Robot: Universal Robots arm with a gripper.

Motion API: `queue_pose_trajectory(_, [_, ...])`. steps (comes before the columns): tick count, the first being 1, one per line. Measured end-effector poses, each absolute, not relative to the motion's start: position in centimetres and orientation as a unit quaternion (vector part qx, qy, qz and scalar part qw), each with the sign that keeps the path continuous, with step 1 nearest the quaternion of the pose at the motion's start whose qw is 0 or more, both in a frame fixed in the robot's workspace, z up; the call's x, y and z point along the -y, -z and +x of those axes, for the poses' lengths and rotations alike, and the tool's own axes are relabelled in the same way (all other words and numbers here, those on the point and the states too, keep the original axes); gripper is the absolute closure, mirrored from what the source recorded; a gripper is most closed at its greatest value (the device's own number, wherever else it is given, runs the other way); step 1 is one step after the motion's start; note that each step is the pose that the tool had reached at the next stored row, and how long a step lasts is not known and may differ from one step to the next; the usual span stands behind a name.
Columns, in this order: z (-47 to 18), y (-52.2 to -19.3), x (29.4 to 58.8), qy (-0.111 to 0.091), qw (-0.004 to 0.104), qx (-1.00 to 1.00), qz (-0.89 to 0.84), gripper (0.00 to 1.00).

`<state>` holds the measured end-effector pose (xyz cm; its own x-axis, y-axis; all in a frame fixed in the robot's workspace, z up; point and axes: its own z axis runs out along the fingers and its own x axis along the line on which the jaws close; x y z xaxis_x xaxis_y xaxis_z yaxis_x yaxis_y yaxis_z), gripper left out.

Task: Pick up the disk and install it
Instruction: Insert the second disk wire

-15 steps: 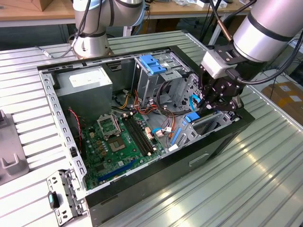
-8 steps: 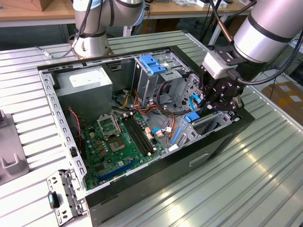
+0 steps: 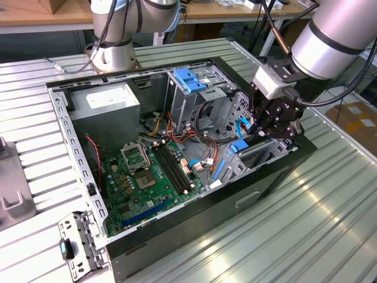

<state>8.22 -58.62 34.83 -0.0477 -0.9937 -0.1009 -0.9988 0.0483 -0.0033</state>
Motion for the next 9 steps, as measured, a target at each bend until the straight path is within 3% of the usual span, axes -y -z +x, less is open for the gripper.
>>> queue_pose_trajectory(9, [8.42,-34.56,58.62,-0.034,0.038,-0.723,-0.689,0.84])
